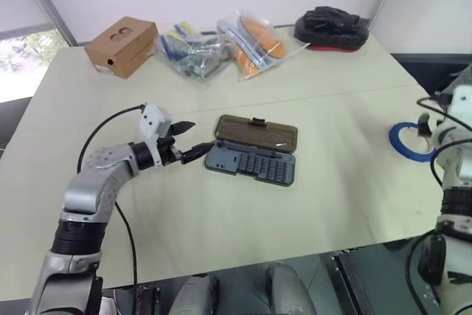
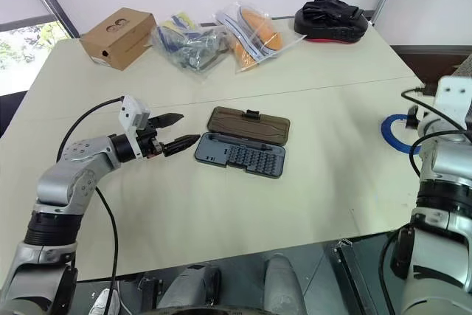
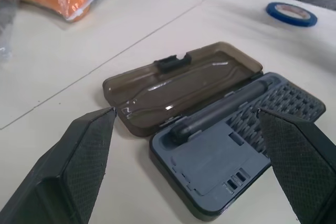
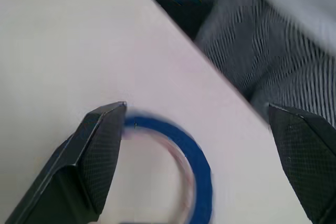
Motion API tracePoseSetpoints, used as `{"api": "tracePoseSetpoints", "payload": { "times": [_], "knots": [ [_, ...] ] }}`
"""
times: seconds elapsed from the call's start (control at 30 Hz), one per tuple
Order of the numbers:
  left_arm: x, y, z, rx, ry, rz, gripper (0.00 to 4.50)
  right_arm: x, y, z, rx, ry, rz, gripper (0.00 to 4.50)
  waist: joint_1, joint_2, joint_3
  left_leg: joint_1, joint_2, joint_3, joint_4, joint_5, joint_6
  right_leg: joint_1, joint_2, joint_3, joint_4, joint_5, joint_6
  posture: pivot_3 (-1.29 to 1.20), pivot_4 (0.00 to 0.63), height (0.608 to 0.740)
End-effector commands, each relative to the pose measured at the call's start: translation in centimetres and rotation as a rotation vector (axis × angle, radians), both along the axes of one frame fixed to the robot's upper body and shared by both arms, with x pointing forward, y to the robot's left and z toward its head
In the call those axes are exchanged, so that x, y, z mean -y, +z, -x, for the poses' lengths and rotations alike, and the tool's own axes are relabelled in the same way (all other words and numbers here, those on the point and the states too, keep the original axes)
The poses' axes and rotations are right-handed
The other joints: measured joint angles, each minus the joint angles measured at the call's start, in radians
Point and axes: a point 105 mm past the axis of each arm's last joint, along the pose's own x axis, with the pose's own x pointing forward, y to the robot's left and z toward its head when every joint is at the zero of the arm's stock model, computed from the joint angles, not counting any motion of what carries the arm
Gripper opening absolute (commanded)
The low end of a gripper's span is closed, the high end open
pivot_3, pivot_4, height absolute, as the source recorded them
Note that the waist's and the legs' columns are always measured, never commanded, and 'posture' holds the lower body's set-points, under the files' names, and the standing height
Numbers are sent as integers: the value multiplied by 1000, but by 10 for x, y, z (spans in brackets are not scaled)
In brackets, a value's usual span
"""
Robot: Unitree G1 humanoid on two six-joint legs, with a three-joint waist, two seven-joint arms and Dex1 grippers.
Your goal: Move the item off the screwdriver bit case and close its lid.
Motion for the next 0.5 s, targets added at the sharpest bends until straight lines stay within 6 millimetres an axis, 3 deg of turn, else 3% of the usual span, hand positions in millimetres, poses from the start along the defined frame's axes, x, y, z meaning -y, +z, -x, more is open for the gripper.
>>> {"api": "tracePoseSetpoints", "payload": {
  "times": [0.03,0.17,0.23,0.37,0.5],
  "knots": [
    [1,12,1,36,-27,2,4500,-52,26,-4,92,209,-41,4361,1,0,0,0,0,-1,0,0,0,0,0,0,0,0,0,0,150,740],
    [4,13,0,31,-42,7,4500,-115,28,-2,67,472,-11,4361,11,0,0,0,0,-3,1,0,0,0,0,0,1,0,0,0,150,740],
    [5,13,-1,28,-49,10,4500,-137,27,1,55,558,9,4361,14,0,0,-1,0,-3,1,0,0,0,0,0,1,0,0,0,150,740],
    [6,14,-2,26,-53,13,4500,-165,21,9,34,692,25,4361,24,0,0,-1,-1,-3,1,0,0,0,0,0,1,0,0,0,150,740],
    [7,14,-2,21,-57,21,4500,-179,15,14,20,753,49,4361,28,0,0,0,-1,-3,1,0,0,0,0,0,1,0,0,0,150,740]
  ]
}}
